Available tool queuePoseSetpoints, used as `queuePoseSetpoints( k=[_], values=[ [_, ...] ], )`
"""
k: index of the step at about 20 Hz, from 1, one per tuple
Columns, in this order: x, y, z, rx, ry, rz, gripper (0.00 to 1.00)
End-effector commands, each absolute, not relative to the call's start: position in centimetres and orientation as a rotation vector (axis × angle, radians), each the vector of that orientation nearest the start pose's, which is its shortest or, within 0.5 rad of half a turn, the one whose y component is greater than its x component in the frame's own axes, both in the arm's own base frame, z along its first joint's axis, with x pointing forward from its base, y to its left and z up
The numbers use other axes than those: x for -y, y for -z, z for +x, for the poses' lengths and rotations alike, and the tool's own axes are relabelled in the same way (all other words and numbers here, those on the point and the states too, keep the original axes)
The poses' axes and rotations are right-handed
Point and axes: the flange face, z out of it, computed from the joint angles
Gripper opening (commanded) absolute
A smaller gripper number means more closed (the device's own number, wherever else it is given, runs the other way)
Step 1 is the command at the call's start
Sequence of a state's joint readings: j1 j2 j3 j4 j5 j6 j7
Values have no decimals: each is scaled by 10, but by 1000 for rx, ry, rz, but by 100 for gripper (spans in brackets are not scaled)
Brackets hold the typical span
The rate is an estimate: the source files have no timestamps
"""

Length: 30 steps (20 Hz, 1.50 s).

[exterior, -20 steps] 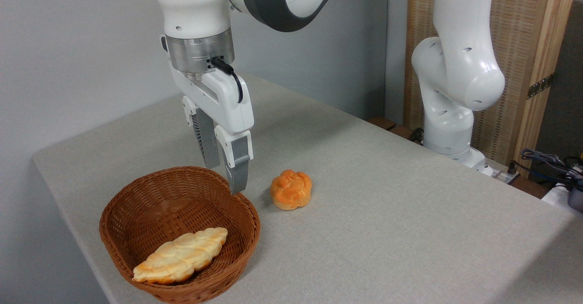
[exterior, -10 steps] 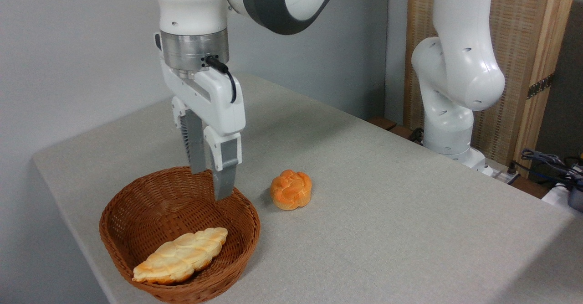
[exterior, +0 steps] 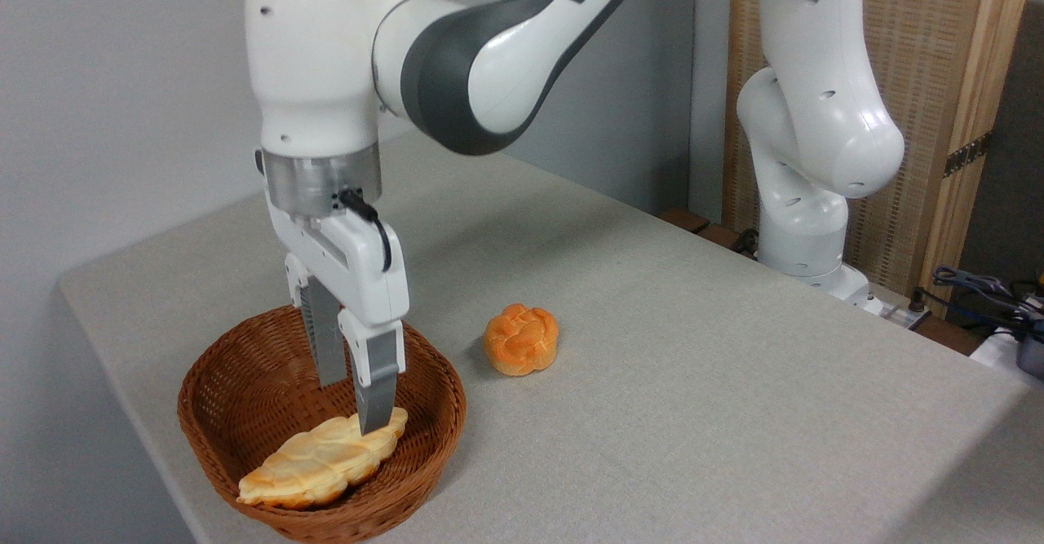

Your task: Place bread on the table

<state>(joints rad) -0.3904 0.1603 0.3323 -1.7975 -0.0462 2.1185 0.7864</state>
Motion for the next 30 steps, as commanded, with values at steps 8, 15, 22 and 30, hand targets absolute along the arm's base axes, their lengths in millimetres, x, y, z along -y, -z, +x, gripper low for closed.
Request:
queuePoseSetpoints(
  k=[8,15,22,30],
  values=[
    [33,-439,637,-1189,218,-2794,100],
    [44,-419,642,-1213,200,-2781,100],
    [49,-415,643,-1220,195,-2780,46],
    [51,-415,642,-1231,195,-2776,26]
  ],
)
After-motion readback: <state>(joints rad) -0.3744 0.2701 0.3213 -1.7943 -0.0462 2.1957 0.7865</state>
